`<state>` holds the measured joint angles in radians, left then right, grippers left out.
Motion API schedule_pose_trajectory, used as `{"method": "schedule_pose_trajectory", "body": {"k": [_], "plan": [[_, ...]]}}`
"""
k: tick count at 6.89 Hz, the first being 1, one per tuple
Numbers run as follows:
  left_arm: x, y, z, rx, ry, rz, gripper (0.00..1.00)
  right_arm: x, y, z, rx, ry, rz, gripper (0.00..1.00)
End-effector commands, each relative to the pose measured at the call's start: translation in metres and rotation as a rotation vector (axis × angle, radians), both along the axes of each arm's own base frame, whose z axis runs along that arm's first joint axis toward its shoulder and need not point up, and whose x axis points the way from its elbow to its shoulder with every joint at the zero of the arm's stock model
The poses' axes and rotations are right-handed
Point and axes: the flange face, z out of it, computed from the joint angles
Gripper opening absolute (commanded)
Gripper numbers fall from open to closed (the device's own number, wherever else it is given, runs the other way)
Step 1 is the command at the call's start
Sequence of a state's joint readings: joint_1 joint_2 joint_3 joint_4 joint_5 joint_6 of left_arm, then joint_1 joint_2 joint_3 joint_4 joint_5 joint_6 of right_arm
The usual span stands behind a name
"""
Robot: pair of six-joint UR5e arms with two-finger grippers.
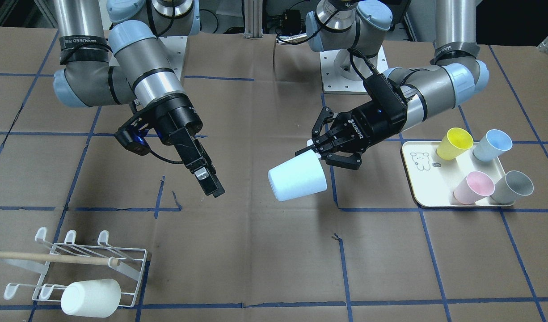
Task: Transfer IKEA cup to right arm and place on rack
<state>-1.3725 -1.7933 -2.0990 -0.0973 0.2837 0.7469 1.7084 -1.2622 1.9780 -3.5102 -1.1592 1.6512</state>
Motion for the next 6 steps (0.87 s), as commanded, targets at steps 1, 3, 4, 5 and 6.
{"method": "schedule_pose_trajectory", "body": {"k": [1,3,4,5,6], "plan": [[-0.004,0.013,-0.012,0.001,0.005,0.002,0.02,0.012,0.003,-0.005,0.014,-0.009,0.019,1.0],[-0.004,0.013,-0.012,0.003,0.006,0.003,0.02,0.021,0.008,-0.008,0.022,-0.008,0.032,0.99],[-0.004,0.013,-0.012,0.003,0.005,0.004,0.02,0.021,0.008,-0.011,0.029,-0.007,0.03,0.99],[-0.004,0.013,-0.013,0.003,0.005,0.003,0.03,0.028,0.009,-0.018,0.041,-0.004,0.041,0.99],[-0.004,0.013,-0.013,0.003,0.005,0.003,0.03,0.038,0.012,-0.021,0.047,0.001,0.048,0.99]]}}
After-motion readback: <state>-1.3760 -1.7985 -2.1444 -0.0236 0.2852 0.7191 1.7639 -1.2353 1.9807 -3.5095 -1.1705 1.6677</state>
